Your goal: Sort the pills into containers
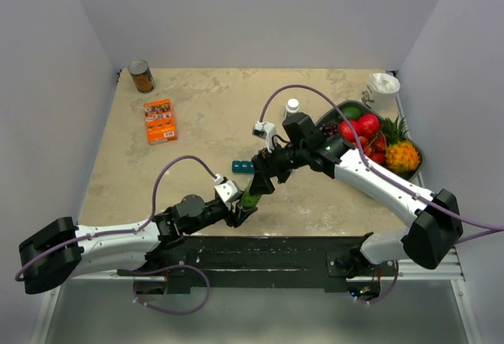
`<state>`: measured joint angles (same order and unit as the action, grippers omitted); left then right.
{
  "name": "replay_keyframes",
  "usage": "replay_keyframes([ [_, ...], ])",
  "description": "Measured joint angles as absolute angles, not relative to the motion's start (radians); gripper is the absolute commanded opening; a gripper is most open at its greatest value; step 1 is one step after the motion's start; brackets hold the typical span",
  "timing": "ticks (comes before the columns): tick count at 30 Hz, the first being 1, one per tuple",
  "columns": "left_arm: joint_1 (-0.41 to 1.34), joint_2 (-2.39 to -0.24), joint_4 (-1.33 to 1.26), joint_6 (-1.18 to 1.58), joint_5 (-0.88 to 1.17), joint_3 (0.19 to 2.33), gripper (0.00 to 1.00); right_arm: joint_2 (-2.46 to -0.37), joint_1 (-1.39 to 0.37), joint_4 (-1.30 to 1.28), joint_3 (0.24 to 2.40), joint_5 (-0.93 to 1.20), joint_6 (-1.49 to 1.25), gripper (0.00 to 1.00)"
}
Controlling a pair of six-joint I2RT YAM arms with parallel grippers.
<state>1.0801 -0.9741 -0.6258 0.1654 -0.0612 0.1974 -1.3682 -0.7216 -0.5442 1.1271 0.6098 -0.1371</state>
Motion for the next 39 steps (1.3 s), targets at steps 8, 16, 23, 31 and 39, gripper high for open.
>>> replay_keyframes([
  [8, 1.08, -0.974, -0.626, 0.166, -0.068, 0.197, 0.0, -1.387, -0.726, -0.537, 1.128, 0.622, -0.118, 0.47],
  [16, 1.08, -0.944, -0.593, 0.165, -0.075, 0.177, 0.0, -1.467, -0.726, -0.568, 1.168, 0.702, -0.036, 0.0],
  [23, 1.071, -0.878, -0.603, 0.157, -0.017, 0.165, 0.0, -1.539, -0.748, -0.807, 1.351, 0.809, 0.373, 0.0],
  [31, 1.029, -0.885, -0.643, 0.178, 0.215, 0.15, 0.0, -1.598, -0.827, -1.156, 1.499, 0.848, 1.066, 0.12],
  [39, 1.011, -0.897, -0.646, 0.199, 0.29, 0.149, 0.0, -1.597, -0.838, -1.208, 1.499, 0.834, 1.234, 0.59],
])
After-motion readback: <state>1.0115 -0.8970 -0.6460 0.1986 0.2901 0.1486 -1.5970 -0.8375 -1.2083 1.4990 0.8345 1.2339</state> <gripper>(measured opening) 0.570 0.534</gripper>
